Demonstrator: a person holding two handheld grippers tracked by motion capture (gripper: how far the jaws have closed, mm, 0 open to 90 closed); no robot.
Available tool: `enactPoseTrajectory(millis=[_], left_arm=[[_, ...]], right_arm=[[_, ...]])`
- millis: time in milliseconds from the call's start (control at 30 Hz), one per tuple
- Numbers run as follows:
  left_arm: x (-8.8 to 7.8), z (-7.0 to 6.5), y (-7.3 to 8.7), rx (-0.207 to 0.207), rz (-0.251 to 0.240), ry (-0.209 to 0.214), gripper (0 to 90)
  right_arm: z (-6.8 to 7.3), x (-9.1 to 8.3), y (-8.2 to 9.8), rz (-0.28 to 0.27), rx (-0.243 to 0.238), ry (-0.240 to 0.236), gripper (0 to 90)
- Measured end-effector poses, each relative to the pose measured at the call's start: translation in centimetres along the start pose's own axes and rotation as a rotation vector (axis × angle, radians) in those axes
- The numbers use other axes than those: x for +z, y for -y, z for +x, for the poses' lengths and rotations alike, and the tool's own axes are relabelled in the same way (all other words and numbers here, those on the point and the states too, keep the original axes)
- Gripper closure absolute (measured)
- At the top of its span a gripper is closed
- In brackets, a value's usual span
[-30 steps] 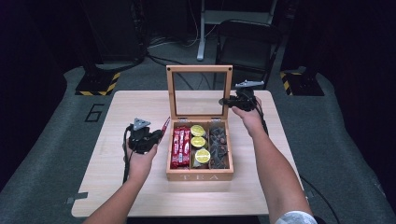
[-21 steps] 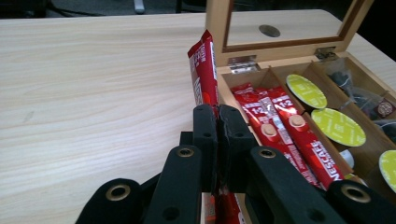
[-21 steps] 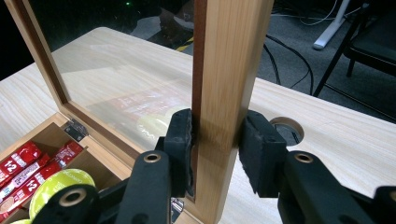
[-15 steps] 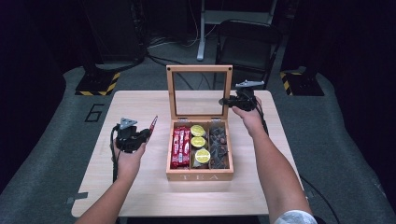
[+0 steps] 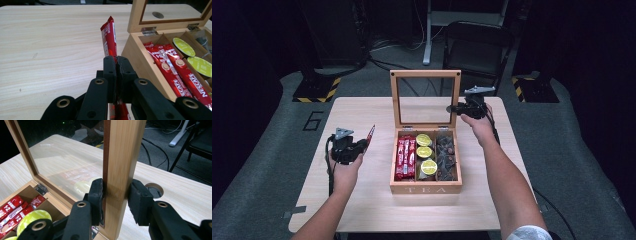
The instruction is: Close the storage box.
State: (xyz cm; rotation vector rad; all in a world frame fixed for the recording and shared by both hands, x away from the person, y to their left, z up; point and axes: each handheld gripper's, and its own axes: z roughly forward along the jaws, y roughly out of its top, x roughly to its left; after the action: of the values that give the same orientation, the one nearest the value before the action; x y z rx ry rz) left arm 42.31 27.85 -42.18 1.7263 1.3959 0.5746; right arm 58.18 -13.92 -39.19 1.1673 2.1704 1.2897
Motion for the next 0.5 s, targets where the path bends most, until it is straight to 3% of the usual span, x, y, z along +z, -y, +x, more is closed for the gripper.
enactPoseTrajectory(millis=[333, 500], left_arm=[[0.1, 0.8, 0.5, -0.009, 0.003, -0.002, 86.1], [0.5, 1.3, 1.3, -0.016, 0.026, -0.022, 86.1]], right_arm=[[0.0, 0.0, 0.0, -0.001, 0.002, 0.005, 65.0], [0.1, 0.0, 0.0, 0.0, 0.006, 0.006, 65.0]])
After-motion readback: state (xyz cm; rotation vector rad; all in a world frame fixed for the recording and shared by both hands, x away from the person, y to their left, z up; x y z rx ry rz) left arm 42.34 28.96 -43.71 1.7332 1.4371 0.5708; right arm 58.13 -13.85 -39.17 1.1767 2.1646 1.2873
